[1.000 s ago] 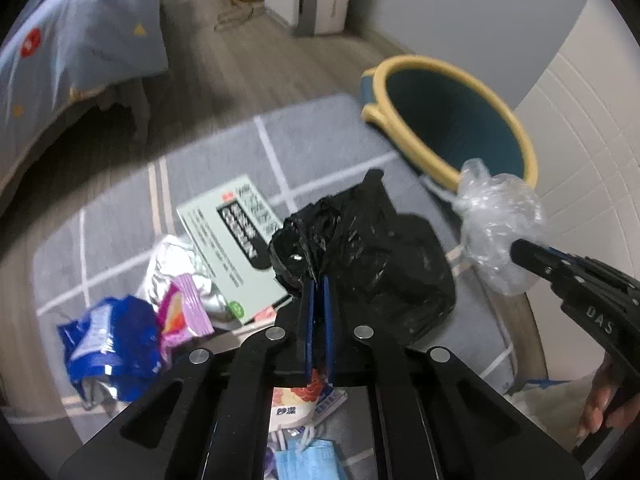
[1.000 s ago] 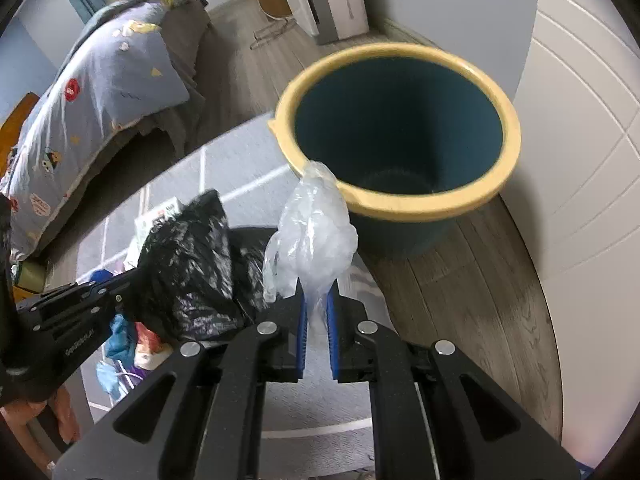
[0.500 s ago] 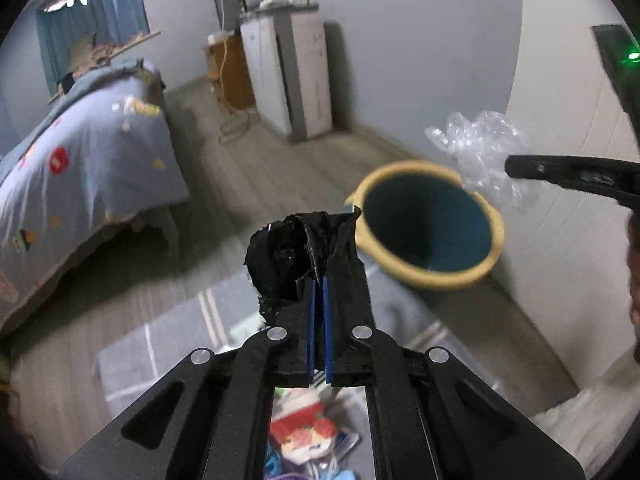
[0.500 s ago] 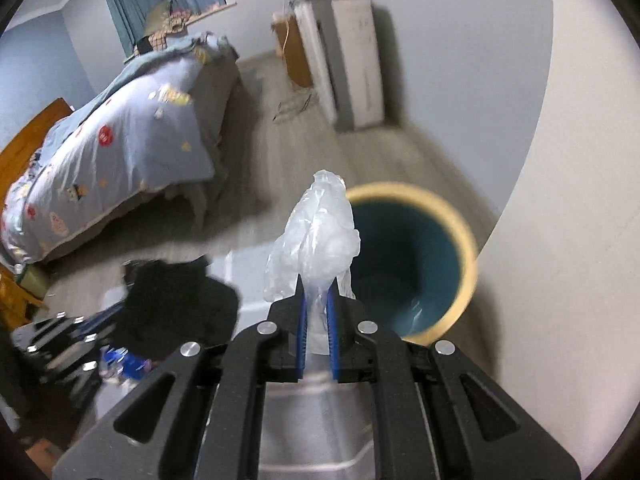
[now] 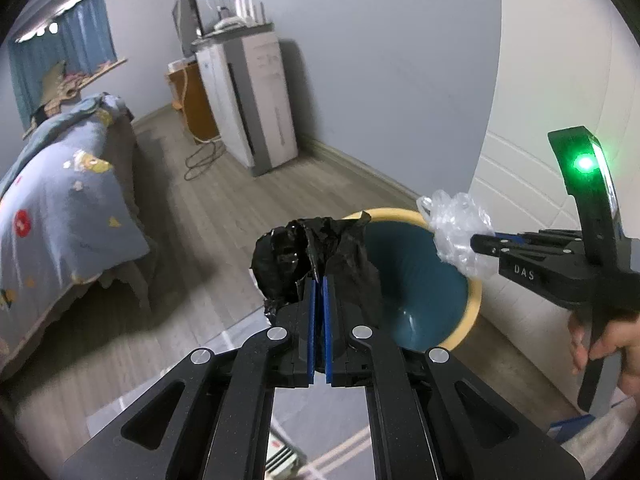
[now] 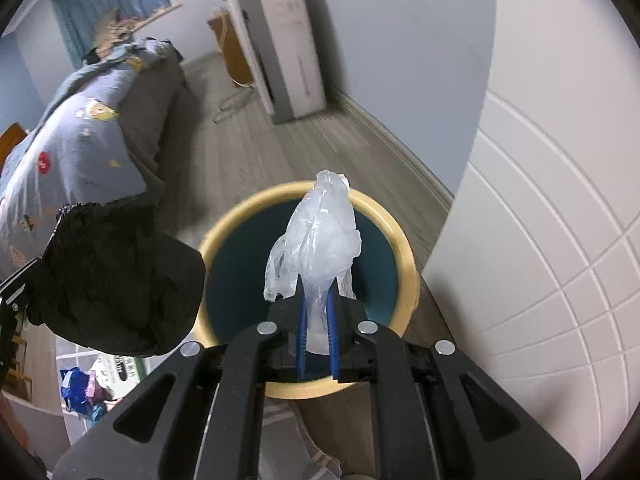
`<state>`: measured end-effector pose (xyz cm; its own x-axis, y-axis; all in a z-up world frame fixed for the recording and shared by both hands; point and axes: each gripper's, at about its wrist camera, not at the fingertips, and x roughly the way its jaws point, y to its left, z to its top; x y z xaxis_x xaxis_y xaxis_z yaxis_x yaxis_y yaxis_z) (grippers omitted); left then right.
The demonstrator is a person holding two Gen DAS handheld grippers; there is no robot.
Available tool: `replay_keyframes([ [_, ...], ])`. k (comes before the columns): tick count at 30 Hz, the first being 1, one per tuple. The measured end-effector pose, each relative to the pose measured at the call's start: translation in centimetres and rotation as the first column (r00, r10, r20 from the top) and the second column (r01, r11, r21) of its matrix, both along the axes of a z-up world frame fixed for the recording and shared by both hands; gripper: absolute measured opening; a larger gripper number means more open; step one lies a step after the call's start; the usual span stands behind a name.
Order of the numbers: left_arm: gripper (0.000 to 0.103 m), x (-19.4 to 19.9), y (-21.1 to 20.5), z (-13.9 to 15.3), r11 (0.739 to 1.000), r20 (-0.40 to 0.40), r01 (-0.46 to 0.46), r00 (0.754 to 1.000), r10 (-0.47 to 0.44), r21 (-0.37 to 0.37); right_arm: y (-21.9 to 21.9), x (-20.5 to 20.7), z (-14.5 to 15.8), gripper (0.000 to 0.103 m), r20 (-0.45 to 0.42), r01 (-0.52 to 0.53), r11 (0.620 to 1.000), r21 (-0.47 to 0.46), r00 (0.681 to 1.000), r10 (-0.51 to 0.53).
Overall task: Collect trash
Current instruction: 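Carry both bags over the teal bin and open both grippers to drop them, then grasp the COLTALIN box with the right gripper while the left grasps the blue wrapper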
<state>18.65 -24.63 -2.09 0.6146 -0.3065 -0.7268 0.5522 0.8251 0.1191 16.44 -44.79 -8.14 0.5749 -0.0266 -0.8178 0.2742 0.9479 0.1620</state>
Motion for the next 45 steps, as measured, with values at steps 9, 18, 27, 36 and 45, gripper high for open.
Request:
replay_keyframes([
  [9, 0.004, 2.9, -2.8, -4.7, 0.999, -0.078, -0.003, 0.997, 0.006, 0.041, -0.9, 0.5, -1.6, 0.008, -0.025, 0.025, 1.000, -0.005, 0.999, -0.025],
  [18, 0.005, 3.1, -3.2, -5.6, 0.999, -0.058, -0.001, 0.998, 0.003, 0.036, 0.3, 1.3, -1.7, 0.008, -0.007, -0.035, 0.999, -0.037, 0.999, 0.035],
  [27, 0.037, 3.3, -1.8, -5.2, 0.998, -0.043, -0.057, 0.997, 0.057, 0.021, 0.1, 1.6, -1.8, 0.025, -0.032, -0.030, 0.999, -0.028, 0.999, 0.029],
  [36, 0.078, 2.6, 0.3, -3.8, 0.993, -0.022, -0.115, 0.993, 0.114, -0.031, 0.7, 1.4, -0.8, 0.091, -0.015, -0.017, 1.000, -0.013, 1.000, 0.017],
  [45, 0.091, 0.7, 5.4, -1.3, 0.982, 0.012, -0.186, 0.982, 0.186, -0.033, 2.3, 0.7, 2.0, 0.097, -0.006, 0.037, 0.999, 0.024, 0.999, -0.037],
])
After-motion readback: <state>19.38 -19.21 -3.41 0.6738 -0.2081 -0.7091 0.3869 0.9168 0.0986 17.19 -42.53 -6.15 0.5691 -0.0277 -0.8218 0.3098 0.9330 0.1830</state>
